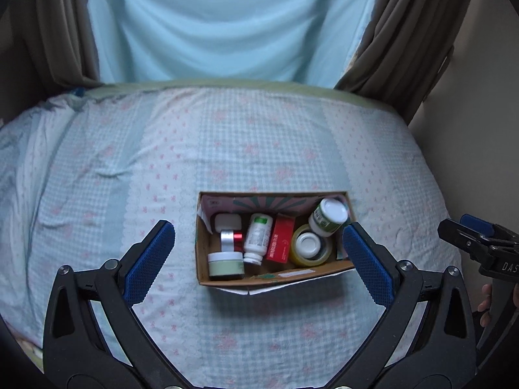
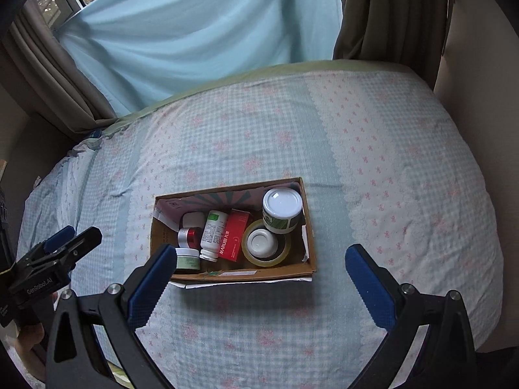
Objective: Organize rigid objects
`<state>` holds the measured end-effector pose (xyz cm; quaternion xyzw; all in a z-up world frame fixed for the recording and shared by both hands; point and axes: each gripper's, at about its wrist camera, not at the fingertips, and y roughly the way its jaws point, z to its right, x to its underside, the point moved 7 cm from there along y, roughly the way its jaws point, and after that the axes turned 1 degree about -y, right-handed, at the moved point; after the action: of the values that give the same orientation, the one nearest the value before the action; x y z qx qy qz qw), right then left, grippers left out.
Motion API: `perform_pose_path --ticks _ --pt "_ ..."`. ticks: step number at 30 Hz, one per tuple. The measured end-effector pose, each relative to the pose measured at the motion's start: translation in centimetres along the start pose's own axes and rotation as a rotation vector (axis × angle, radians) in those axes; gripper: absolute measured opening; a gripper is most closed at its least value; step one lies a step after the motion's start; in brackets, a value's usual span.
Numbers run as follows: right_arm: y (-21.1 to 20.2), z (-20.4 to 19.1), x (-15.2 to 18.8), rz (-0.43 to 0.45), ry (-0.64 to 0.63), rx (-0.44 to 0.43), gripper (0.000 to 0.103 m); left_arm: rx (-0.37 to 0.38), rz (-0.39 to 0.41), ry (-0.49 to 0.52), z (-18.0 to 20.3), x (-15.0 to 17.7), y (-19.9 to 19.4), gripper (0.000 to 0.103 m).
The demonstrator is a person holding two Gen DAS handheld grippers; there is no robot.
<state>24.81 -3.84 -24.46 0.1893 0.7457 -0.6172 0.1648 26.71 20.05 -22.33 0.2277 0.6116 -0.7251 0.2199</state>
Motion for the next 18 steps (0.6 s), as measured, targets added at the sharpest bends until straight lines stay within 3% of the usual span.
perform_pose_path --ticks 4,9,18 --pt "-6.4 1.1 -1.1 0.097 -0.05 0.022 0.103 -0.059 0.138 0.046 3.7 -1.6 -7.1 0.103" --pt "-13.4 2.8 -1.8 0.215 -0.106 0.073 0.103 -0.084 0.268 0.03 8.1 -1.9 -14.1 0.103" --pt "-20.5 4.6 -0.8 0.356 -0.131 0.095 0.103 -0.083 0.38 0.015 11.5 -0.3 -19.6 0.103"
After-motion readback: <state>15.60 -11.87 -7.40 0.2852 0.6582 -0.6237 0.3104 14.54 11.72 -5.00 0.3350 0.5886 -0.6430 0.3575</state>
